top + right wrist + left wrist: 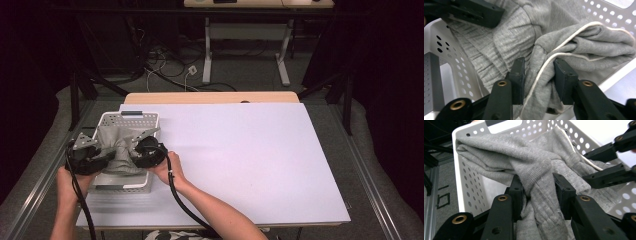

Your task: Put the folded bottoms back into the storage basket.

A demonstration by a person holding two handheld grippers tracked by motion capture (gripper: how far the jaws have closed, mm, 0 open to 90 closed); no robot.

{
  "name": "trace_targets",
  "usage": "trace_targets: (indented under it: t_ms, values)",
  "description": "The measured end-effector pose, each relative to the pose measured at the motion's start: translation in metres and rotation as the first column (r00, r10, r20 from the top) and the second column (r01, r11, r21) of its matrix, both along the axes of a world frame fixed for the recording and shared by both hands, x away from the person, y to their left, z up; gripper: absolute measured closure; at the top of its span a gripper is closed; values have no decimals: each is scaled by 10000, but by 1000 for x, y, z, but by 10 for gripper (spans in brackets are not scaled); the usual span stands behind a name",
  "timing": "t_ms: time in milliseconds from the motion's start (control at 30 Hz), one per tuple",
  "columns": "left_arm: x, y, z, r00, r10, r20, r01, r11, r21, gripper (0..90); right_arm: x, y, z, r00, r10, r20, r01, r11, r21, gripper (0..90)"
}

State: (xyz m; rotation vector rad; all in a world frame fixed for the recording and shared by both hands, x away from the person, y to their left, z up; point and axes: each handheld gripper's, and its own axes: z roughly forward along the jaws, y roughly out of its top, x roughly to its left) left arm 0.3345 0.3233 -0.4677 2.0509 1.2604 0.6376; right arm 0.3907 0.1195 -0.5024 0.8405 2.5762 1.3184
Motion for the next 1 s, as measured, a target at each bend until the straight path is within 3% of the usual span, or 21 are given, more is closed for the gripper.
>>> trace_targets:
  t_ms: [167,400,800,1000]
  values:
    - [3,-4,-6,9998,-33,-185,39,9996,278,648,-3,-2,8,9997,112,228,-114,9999,103,558]
    - [5,-5,-8,9996,-77,-282,86,9995,314,646,-6,-9,17,9993,264,274,-268,9995,148,478]
    - [9,-3,-14,9979,188,-617,-160,9988,455,622,-6,-41,26,9985,549,-3,-549,9985,42,293]
    - [11,-5,-16,9971,272,-715,-224,9975,666,618,-5,-58,30,9979,648,-63,-648,9979,40,244]
